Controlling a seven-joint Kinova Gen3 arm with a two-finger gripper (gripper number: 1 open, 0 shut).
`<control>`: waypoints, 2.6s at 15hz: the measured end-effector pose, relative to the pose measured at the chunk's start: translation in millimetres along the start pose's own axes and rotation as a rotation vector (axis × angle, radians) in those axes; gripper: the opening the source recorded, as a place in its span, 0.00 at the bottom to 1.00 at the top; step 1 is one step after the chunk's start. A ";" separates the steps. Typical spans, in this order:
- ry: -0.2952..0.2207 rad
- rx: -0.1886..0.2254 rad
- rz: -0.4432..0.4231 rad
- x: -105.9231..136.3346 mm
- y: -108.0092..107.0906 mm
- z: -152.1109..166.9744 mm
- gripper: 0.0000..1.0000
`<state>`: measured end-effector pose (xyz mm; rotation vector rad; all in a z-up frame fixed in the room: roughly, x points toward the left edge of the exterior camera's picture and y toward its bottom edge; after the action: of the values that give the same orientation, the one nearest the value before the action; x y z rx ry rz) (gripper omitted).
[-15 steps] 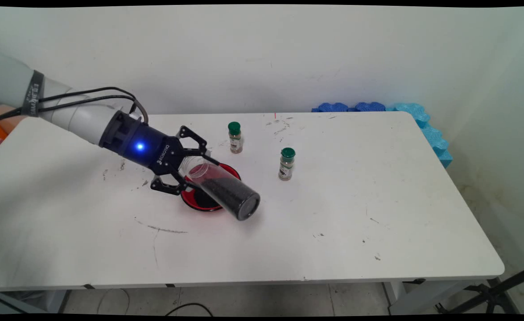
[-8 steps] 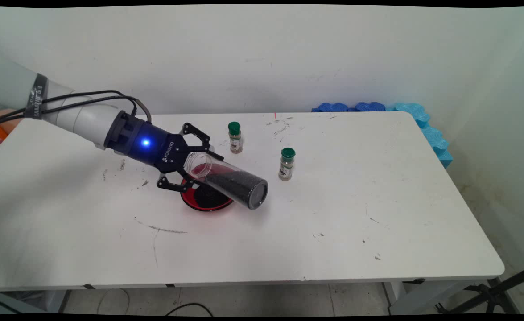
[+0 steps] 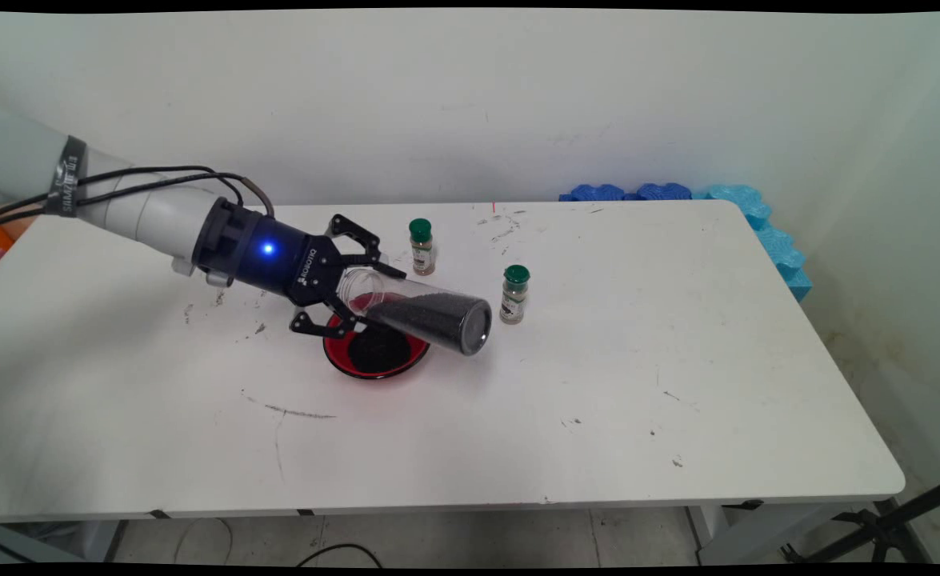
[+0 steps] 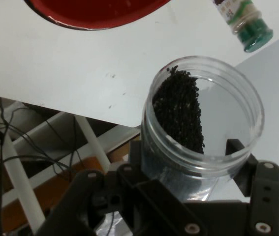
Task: Pour the black seasoning powder in the red bowl
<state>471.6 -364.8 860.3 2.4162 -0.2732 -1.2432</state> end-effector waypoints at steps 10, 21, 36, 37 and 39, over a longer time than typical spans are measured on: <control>-0.019 -0.046 -0.127 -3.6 -2.2 3.3 0.00; -0.038 -0.071 -0.213 -6.3 -7.1 4.0 0.00; -0.047 -0.090 -0.250 -7.4 -8.7 4.9 0.00; -0.047 -0.091 -0.248 -7.3 -8.8 4.7 0.00; -0.045 -0.091 -0.238 -7.0 -8.6 4.7 0.00</control>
<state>463.6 -355.9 859.2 2.3974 0.0599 -1.3802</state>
